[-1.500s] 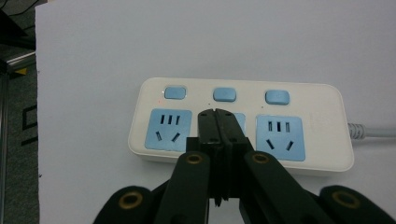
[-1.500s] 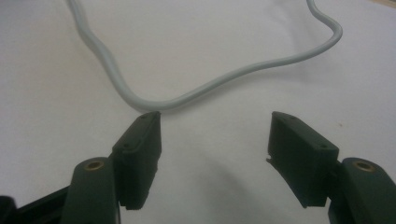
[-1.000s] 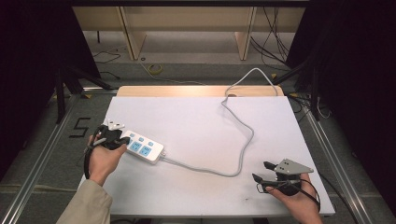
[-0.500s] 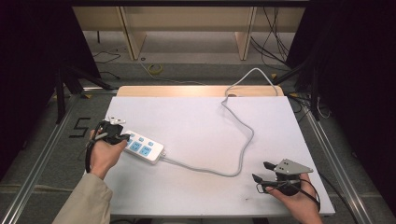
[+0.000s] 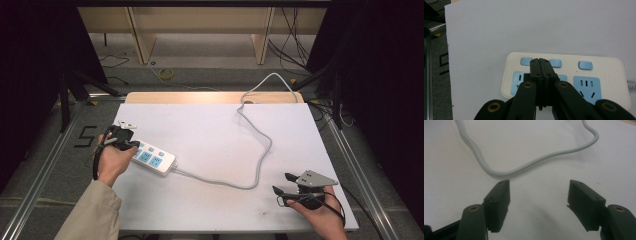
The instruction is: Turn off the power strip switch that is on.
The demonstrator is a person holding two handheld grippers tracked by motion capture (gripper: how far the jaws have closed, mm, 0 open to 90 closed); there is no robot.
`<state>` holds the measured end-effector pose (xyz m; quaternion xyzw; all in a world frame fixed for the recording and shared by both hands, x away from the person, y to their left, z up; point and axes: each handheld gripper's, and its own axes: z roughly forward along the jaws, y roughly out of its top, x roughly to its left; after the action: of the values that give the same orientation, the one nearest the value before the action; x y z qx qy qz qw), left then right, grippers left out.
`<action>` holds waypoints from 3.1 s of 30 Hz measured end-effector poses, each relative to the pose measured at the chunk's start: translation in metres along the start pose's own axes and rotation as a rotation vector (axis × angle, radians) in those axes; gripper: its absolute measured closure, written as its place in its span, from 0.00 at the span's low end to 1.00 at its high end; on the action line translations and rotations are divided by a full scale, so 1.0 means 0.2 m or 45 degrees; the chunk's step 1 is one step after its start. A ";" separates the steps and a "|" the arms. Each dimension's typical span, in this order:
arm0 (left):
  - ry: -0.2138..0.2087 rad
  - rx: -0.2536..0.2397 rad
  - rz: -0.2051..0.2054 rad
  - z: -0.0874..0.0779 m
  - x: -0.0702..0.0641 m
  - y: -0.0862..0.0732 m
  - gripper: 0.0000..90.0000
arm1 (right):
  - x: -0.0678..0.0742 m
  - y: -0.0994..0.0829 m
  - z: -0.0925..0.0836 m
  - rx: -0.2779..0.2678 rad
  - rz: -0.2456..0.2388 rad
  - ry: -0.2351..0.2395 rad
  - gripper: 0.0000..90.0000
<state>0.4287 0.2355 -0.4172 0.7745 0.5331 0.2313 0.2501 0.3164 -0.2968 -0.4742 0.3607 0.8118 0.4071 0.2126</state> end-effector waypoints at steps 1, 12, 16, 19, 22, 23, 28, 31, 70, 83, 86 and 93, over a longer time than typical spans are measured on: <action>-0.005 0.004 0.000 0.00 0.00 0.00 1.00 | 0.00 0.00 0.00 -0.004 -0.001 -0.002 0.39; 0.001 0.046 0.005 0.01 0.03 0.03 1.00 | 0.00 0.01 0.01 0.001 0.000 -0.001 0.39; 0.007 0.047 0.008 0.00 0.05 0.04 1.00 | 0.00 0.01 0.02 0.006 0.001 0.006 0.39; 0.012 0.064 0.010 0.00 0.06 0.05 1.00 | 0.00 0.01 0.02 0.007 0.000 0.004 0.39; 0.012 0.078 0.013 0.01 0.06 0.05 1.00 | 0.00 0.01 0.02 0.005 0.002 0.002 0.39; 0.010 0.081 0.016 0.01 0.07 0.06 1.00 | 0.00 0.01 0.02 0.002 0.003 0.000 0.39; 0.007 0.100 0.009 0.03 0.07 0.07 1.00 | 0.00 0.01 0.02 0.006 0.006 0.000 0.39; 0.004 0.113 0.009 0.05 0.07 0.07 1.00 | 0.00 0.00 0.01 0.003 0.006 0.001 0.39; -0.031 0.181 0.010 0.16 0.07 0.13 1.00 | 0.00 0.00 0.03 0.017 -0.001 0.018 0.39; -0.003 0.195 0.012 0.18 0.08 0.14 1.00 | 0.00 0.00 0.03 0.016 -0.003 0.021 0.39; -0.002 0.197 0.015 0.18 0.08 0.15 1.00 | 0.00 0.00 0.03 0.017 -0.001 0.021 0.39; -0.001 0.206 0.007 0.19 0.08 0.15 1.00 | 0.00 0.00 0.03 0.019 -0.003 0.024 0.39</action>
<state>0.4795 0.2363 -0.4267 0.7937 0.5478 0.1878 0.1861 0.3194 -0.2933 -0.4768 0.3574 0.8173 0.4041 0.2025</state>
